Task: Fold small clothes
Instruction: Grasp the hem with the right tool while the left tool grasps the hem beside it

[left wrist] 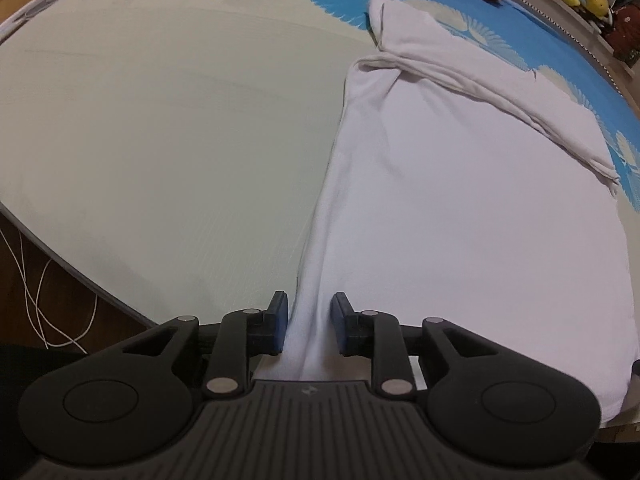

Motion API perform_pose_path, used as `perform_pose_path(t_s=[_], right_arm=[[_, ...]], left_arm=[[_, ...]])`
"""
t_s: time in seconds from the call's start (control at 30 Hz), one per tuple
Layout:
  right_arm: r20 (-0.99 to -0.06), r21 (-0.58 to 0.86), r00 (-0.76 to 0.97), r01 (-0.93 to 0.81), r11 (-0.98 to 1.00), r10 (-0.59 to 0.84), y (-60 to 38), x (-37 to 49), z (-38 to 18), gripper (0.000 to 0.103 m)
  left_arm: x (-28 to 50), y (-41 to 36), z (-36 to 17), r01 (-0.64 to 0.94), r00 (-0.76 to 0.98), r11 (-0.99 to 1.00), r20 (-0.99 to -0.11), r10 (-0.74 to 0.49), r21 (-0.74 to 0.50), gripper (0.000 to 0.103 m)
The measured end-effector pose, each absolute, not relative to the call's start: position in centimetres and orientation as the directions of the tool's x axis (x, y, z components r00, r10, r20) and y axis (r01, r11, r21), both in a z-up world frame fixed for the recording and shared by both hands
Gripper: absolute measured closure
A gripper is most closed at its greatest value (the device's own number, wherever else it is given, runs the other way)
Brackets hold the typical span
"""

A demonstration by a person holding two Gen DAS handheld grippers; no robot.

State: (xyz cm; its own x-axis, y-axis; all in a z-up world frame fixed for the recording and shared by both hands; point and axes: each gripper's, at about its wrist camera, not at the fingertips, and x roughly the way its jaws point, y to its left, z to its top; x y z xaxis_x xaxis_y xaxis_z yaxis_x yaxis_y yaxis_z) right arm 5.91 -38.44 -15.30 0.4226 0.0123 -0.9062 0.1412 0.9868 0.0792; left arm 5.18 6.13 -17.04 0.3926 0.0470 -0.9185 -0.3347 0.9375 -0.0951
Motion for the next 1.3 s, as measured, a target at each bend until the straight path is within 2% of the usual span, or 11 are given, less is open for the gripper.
perform_pose_path(t_s=[0.17, 0.27, 0.33, 0.37, 0.87, 0.97, 1.13, 1.3], right_arm=[[-0.92, 0.055, 0.391, 0.082, 0.995, 0.018, -37.1, 5.9, -16.0, 0.082], [-0.919, 0.042, 0.394, 0.057, 0.998, 0.016, -36.6, 5.7, -16.0, 0.082], [-0.918, 0.046, 0.396, 0.059, 0.997, 0.019, -36.6, 5.6, -15.9, 0.088], [-0.916, 0.054, 0.4, 0.06, 0.997, 0.026, -36.7, 5.5, -15.9, 0.096], [-0.91, 0.072, 0.412, 0.062, 0.995, 0.04, -37.0, 5.5, -15.6, 0.097], [-0.909, 0.074, 0.416, 0.066, 0.995, 0.04, -37.0, 5.5, -15.6, 0.097], [-0.911, 0.085, 0.411, 0.08, 0.993, 0.045, -37.1, 5.5, -15.7, 0.096], [-0.916, 0.106, 0.396, 0.107, 0.989, 0.055, -37.7, 5.6, -15.9, 0.092]], left_arm=[[5.3, 5.5, -17.3, -0.303, 0.393, 0.951, -0.917, 0.071, -0.056, 0.077], [5.4, 5.3, -17.4, -0.293, 0.394, 0.955, -0.916, 0.075, -0.047, 0.079], [5.2, 5.3, -17.4, -0.29, 0.395, 0.956, -0.915, 0.076, -0.045, 0.082], [5.2, 5.3, -17.4, -0.291, 0.396, 0.956, -0.915, 0.076, -0.047, 0.084], [5.2, 5.7, -17.4, -0.307, 0.395, 0.949, -0.917, 0.059, -0.071, 0.084], [5.1, 6.6, -17.3, -0.334, 0.394, 0.936, -0.918, 0.034, -0.109, 0.082], [4.4, 9.7, -17.4, -0.471, 0.387, 0.846, -0.92, -0.059, -0.252, 0.082], [4.0, 10.4, -17.4, -0.498, 0.378, 0.815, -0.92, -0.102, -0.296, 0.082]])
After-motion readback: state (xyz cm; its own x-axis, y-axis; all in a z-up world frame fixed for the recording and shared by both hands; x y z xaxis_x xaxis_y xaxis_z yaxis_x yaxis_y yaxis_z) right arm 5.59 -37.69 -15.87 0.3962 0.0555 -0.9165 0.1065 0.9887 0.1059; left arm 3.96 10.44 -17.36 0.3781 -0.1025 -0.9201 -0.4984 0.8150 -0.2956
